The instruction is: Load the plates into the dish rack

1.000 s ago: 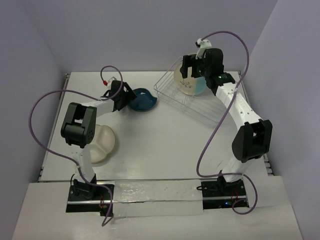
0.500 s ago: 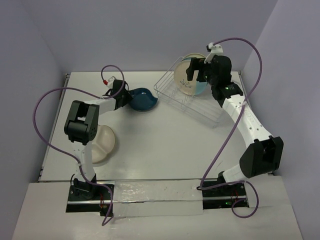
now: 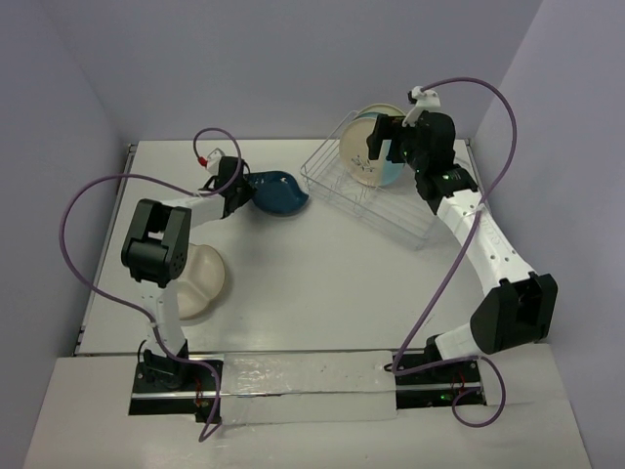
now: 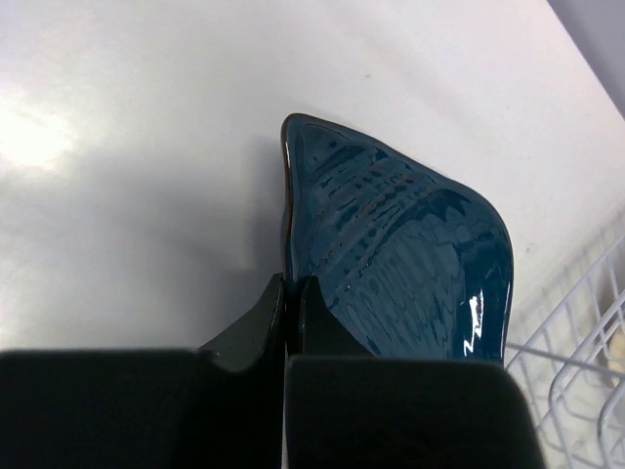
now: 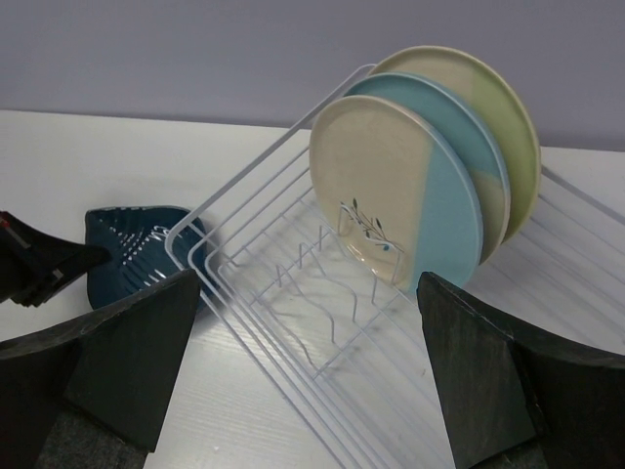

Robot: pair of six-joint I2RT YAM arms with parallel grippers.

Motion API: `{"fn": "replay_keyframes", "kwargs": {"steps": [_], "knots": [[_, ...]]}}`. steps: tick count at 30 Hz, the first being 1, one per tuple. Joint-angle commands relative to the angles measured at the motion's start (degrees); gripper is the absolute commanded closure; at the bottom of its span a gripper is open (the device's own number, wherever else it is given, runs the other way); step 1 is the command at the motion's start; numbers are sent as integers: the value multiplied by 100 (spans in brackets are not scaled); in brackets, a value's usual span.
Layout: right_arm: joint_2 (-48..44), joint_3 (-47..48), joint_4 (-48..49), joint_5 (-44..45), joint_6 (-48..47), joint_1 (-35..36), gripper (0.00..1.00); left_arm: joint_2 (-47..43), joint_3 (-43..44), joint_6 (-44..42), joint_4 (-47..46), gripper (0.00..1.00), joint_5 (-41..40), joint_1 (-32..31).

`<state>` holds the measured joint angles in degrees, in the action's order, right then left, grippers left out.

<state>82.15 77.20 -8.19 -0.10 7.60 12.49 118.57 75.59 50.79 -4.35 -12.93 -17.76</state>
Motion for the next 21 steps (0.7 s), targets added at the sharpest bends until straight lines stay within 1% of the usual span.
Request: {"fn": "replay_keyframes", "kwargs": {"steps": [1,3,6,8,10,13,18,21], "knots": [[-286,-33,243,-545,-187,-9,0,-911,-510,-390,-10,100,-529,-17],[-255,-29,231,-1312,-375,20,0,-1288,-821,-538,-241,100,-521,-20],[-176,10,109,-1990,-689,205,0,-1768,-1266,-715,-613,100,-399,-66],[-93,71,-28,-2464,-1129,476,0,-2104,-1597,-915,-909,100,-240,-174],[2,110,-83,-2556,-1302,786,0,-2373,-1821,-1115,-1015,100,-133,-275],[191,205,-161,-2582,-1380,1046,0,-2827,-2117,-1251,-1064,100,-273,-416],[608,208,-192,-2793,-1235,1299,0,-3699,-2784,-1282,-1427,100,-18,-543],[846,199,-207,-2792,-1181,1410,0,-4110,-3000,-1365,-1494,100,31,-672]]}}
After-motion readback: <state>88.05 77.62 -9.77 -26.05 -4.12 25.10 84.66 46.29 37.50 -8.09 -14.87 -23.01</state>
